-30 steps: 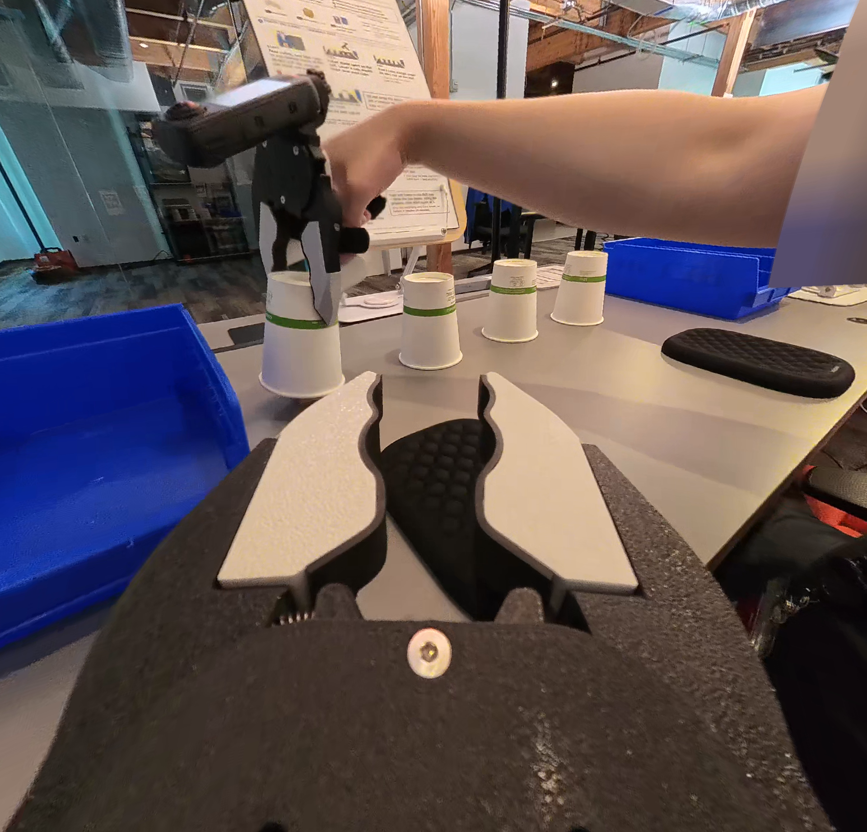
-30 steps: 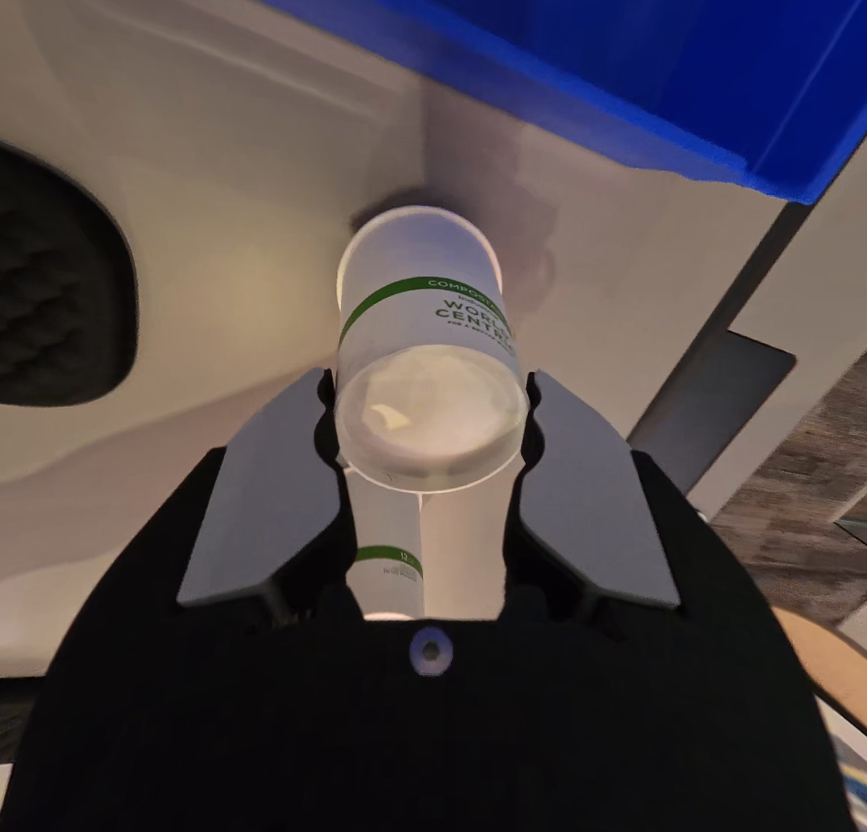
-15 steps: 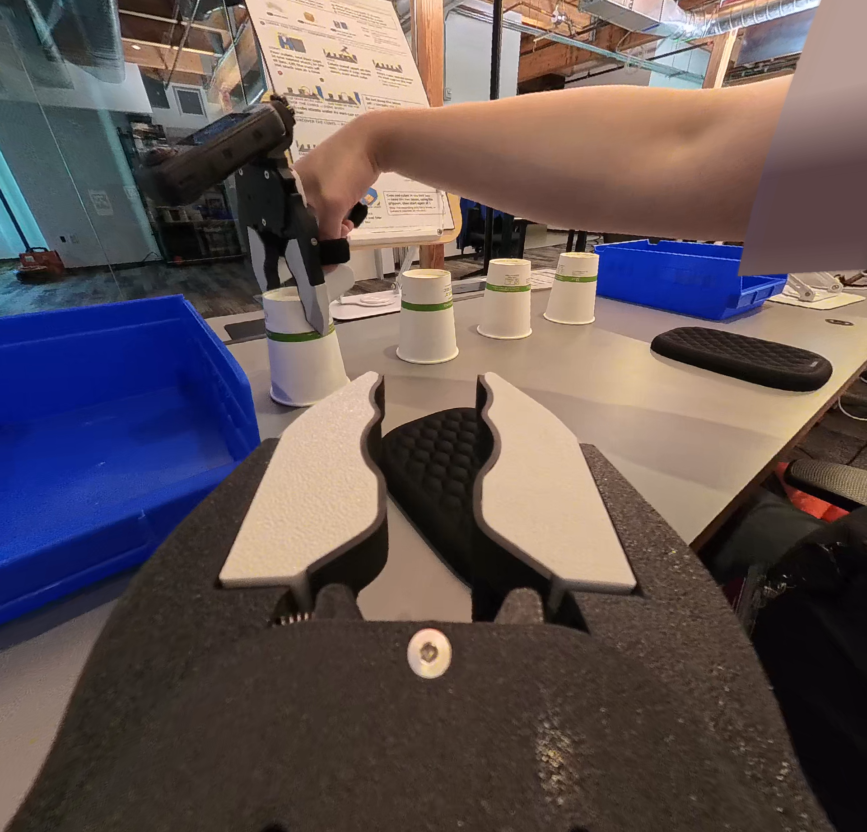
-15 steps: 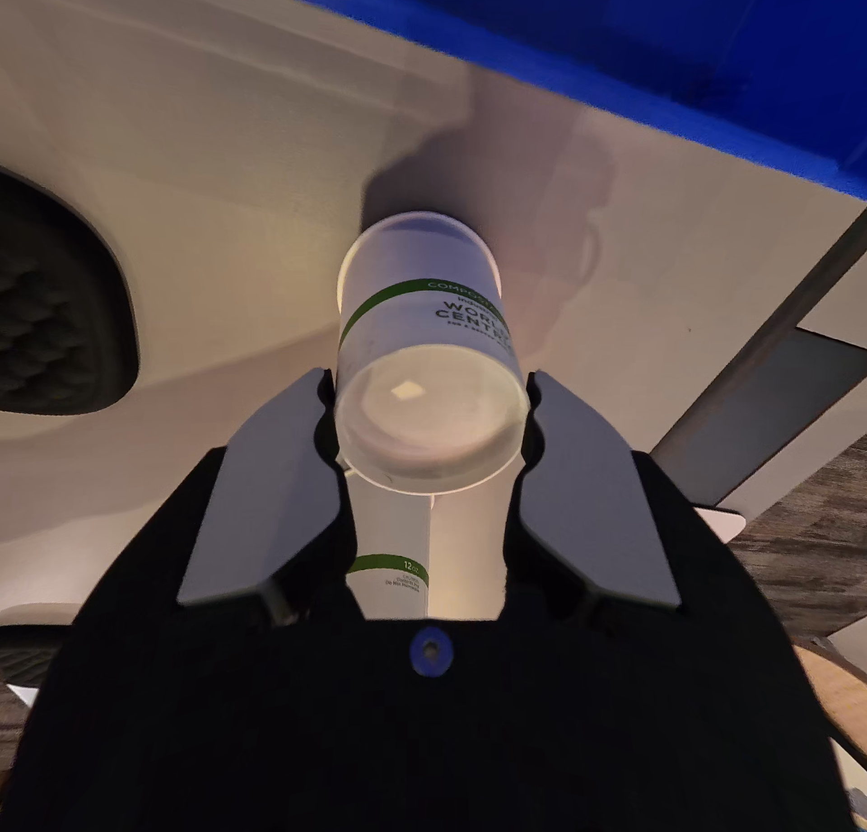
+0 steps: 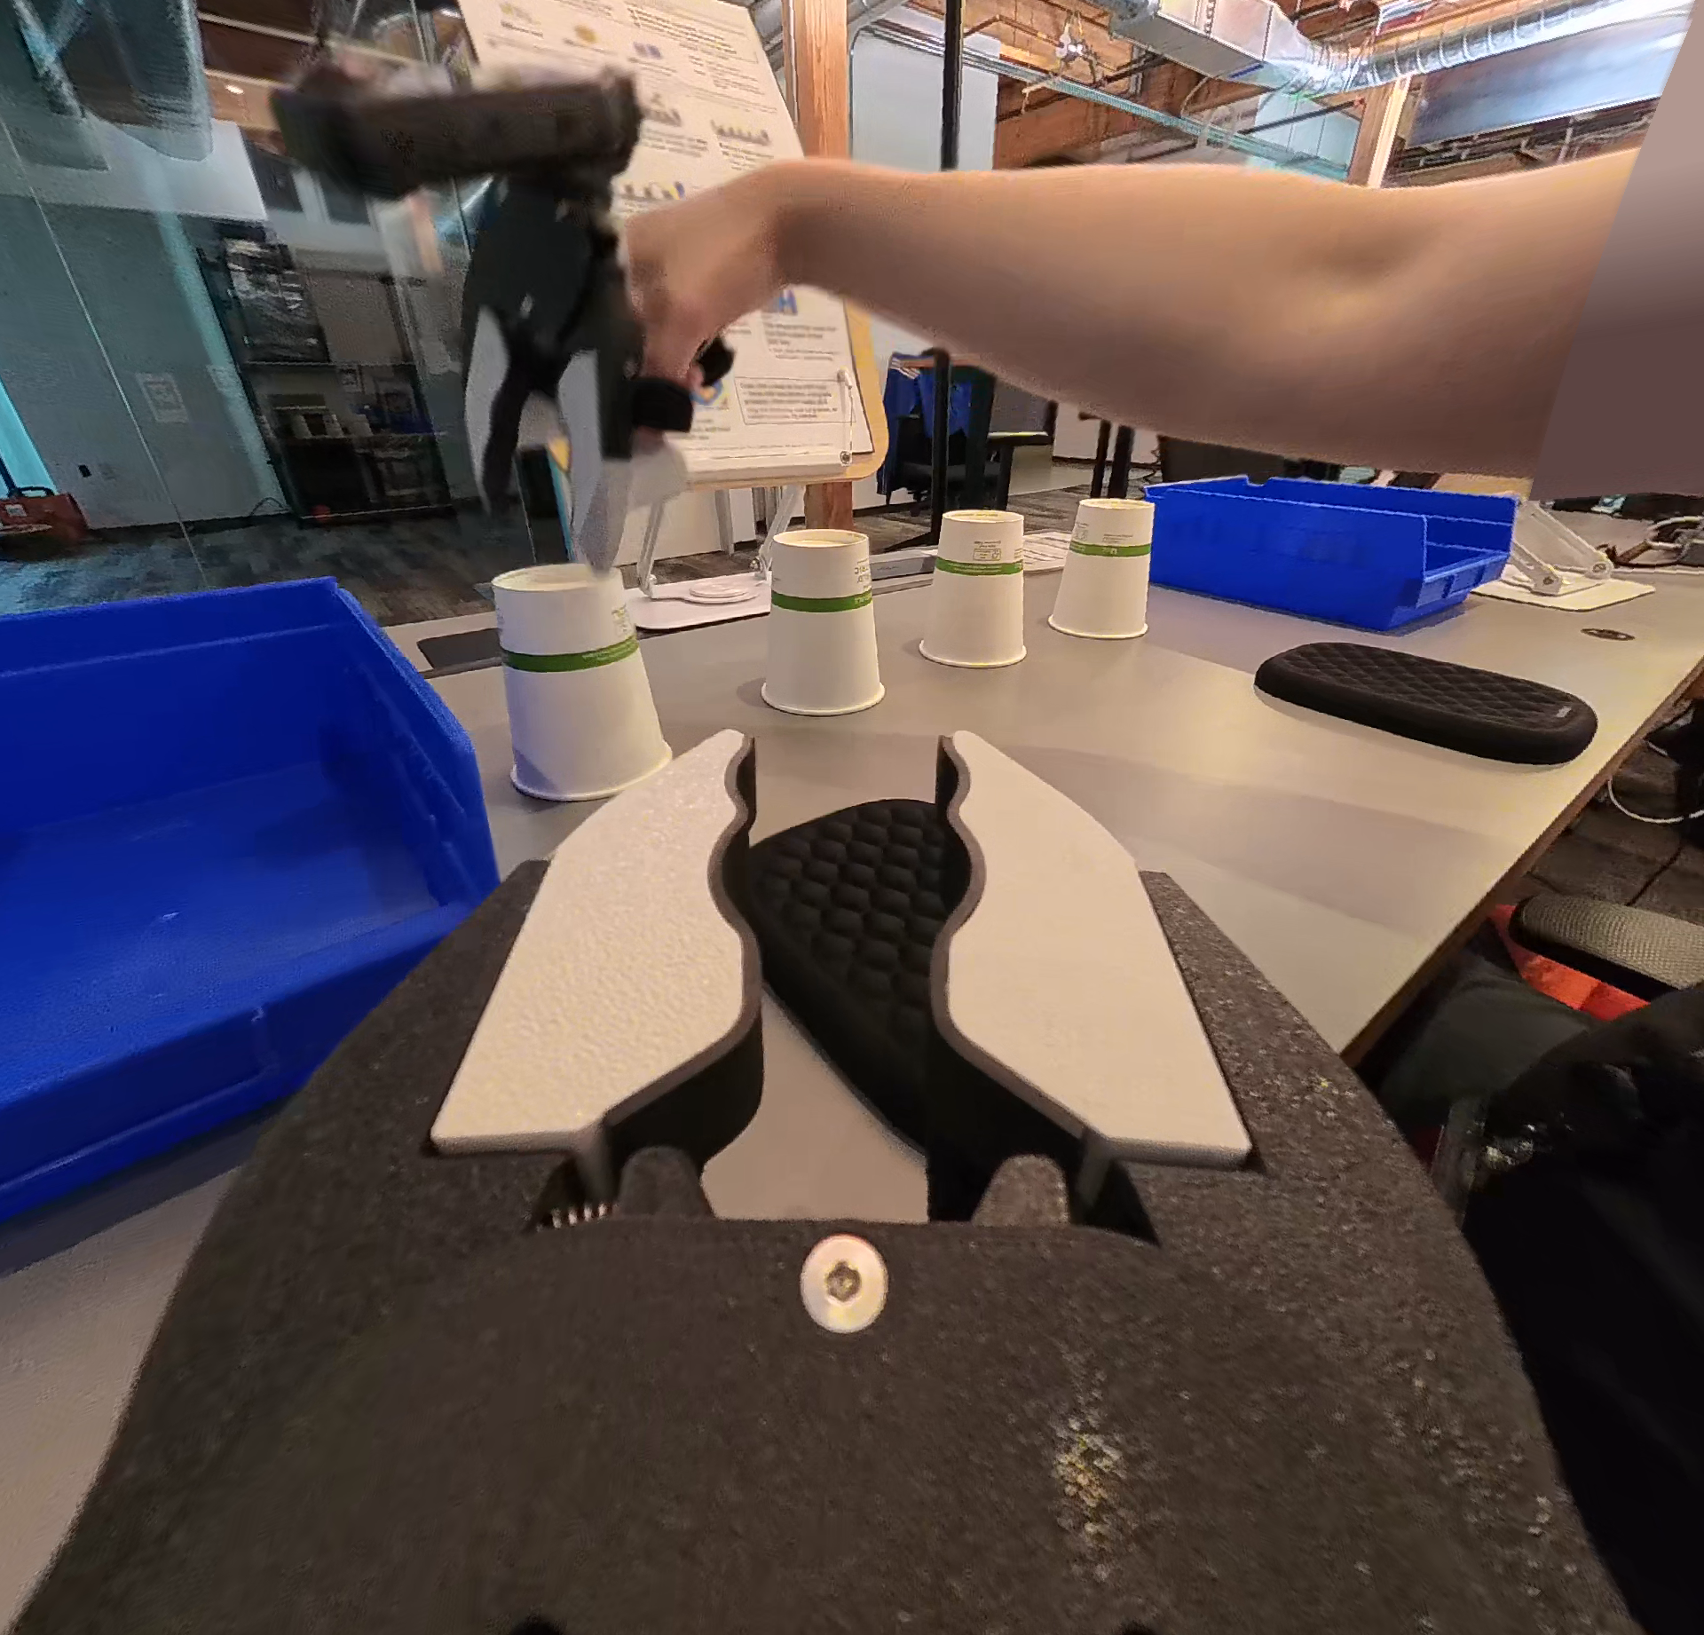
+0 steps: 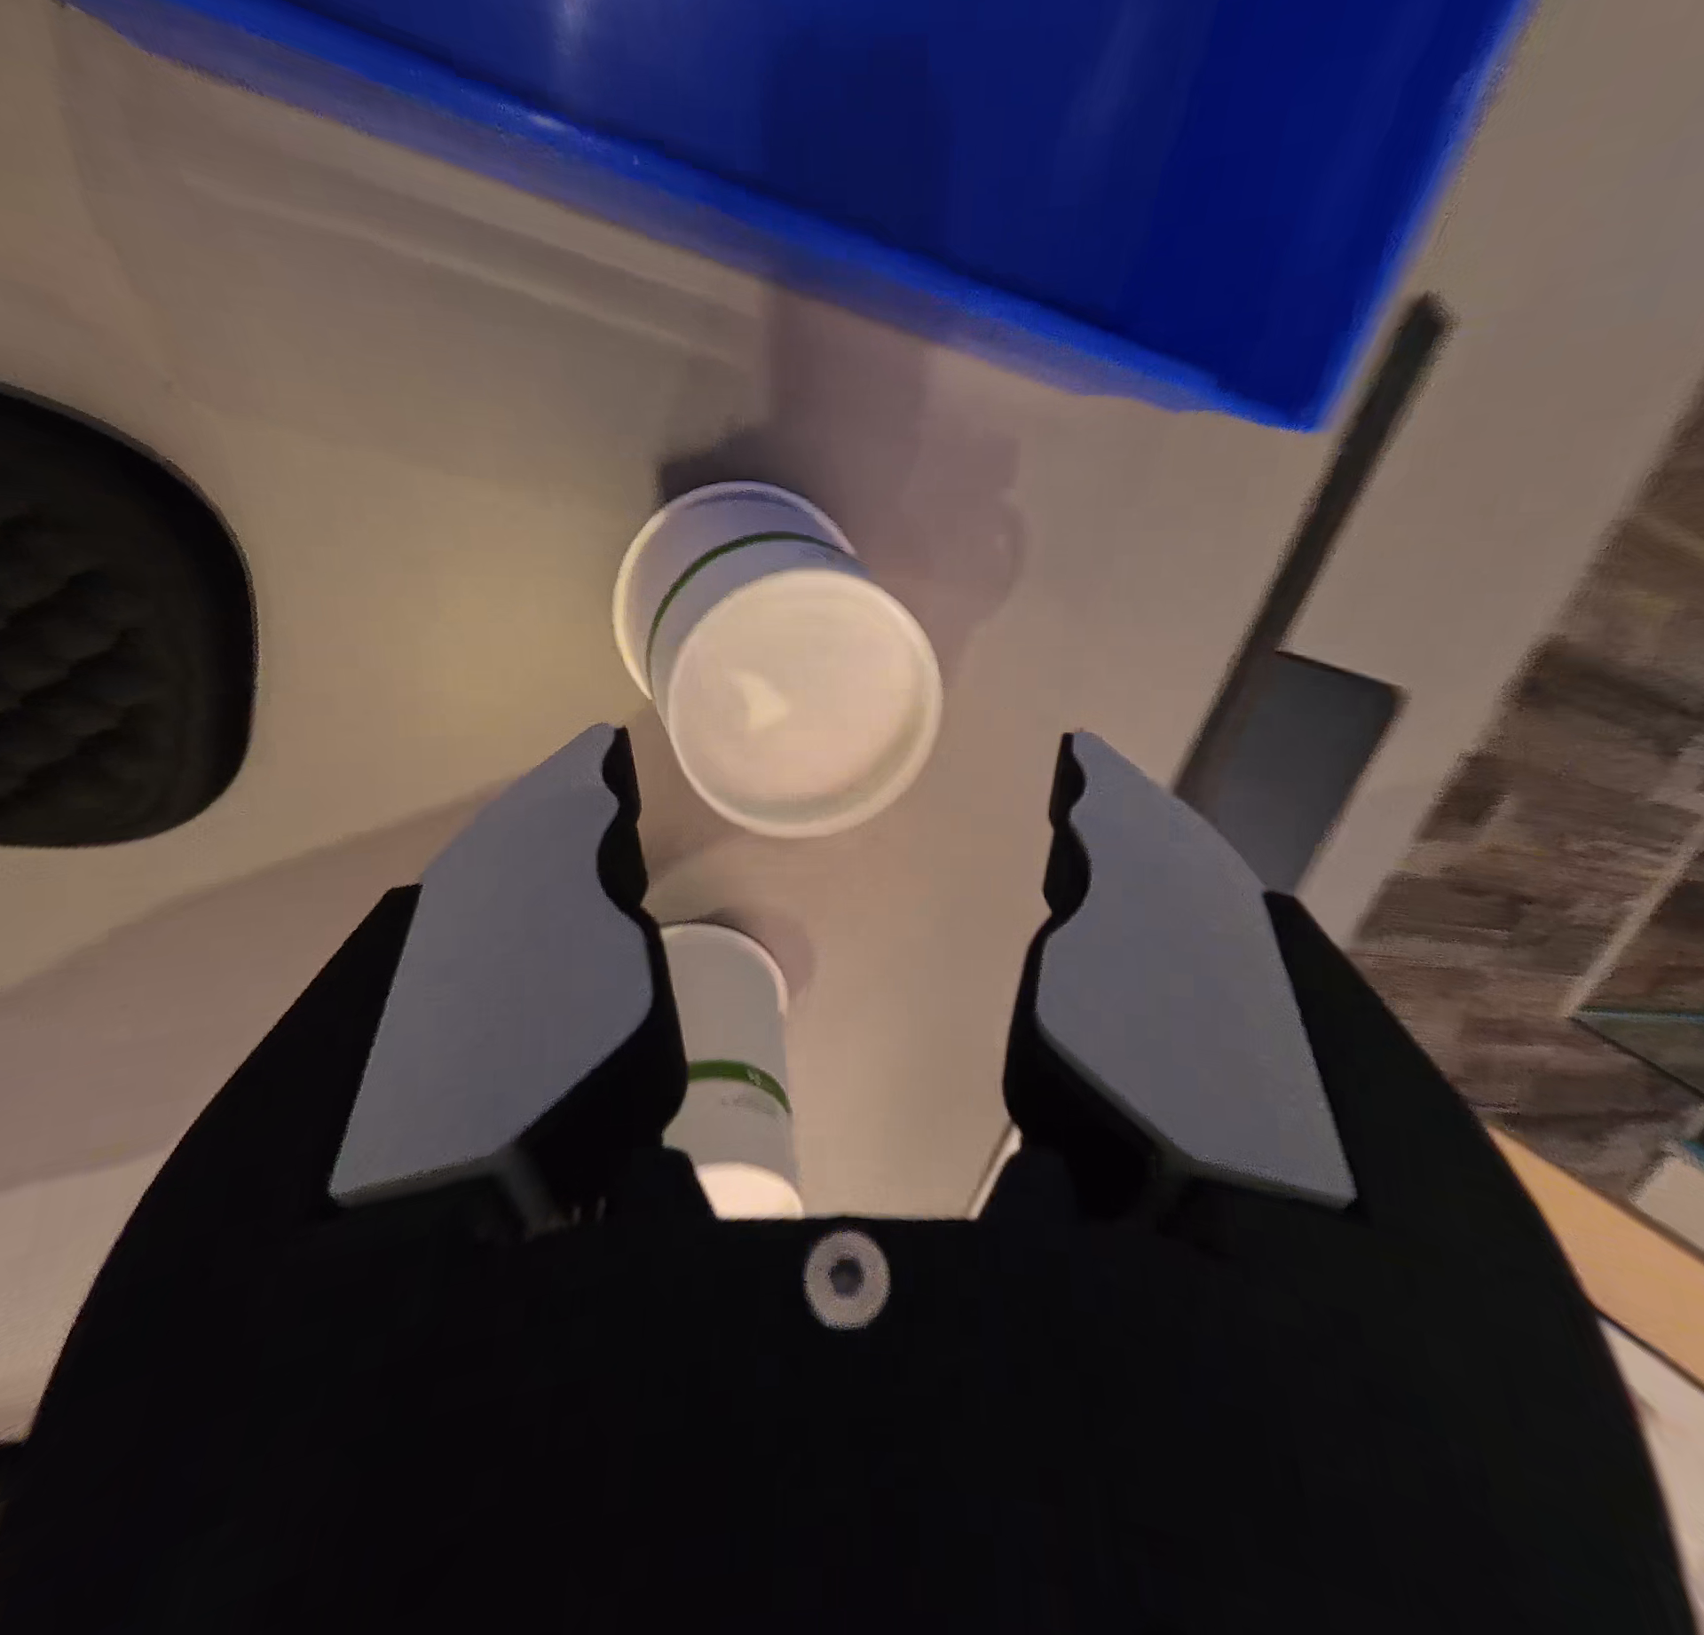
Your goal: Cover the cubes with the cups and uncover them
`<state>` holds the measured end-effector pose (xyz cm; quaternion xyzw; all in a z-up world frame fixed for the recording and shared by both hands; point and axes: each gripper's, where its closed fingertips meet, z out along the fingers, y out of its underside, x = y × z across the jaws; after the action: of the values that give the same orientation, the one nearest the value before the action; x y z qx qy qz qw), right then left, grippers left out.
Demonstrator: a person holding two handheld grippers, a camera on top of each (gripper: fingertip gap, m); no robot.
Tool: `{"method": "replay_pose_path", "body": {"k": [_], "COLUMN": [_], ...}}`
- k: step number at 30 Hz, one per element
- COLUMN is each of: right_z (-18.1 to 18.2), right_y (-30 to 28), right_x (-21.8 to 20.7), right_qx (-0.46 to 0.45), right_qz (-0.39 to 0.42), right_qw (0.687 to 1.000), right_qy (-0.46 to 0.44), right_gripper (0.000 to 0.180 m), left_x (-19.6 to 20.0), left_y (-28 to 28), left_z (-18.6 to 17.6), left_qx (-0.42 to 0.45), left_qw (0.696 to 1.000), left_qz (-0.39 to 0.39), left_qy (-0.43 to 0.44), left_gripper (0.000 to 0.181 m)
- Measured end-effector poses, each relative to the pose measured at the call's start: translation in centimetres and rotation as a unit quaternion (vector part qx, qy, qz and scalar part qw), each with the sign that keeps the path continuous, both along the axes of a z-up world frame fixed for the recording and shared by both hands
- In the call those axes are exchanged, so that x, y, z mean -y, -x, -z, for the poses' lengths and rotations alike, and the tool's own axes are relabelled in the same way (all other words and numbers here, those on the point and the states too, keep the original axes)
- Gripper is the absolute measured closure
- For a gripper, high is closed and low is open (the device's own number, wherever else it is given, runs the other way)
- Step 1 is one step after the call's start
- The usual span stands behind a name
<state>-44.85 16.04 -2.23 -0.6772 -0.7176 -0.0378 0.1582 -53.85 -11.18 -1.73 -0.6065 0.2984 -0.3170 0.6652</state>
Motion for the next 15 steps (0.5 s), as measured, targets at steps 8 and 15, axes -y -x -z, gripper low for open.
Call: {"method": "replay_pose_path", "body": {"k": [8,15], "right_z": [-16.5,-18.3], "right_y": [-8.9,-30.4], "right_x": [9.3,13.8], "right_qx": [-0.335,-0.443], "right_qz": [-0.024,0.178], "right_qw": [0.920,0.816], "right_qy": [-0.204,-0.326], "right_gripper": [0.105,0.102], "left_x": [0.2,-2.9], "left_y": [0.4,-3.4], "left_z": [-0.8,-4.6], "left_qx": [0.028,0.029], "left_qw": [1.000,0.998], "left_qz": [0.010,0.044], "left_qy": [0.000,0.019], "left_gripper": [0.144,0.143]}}
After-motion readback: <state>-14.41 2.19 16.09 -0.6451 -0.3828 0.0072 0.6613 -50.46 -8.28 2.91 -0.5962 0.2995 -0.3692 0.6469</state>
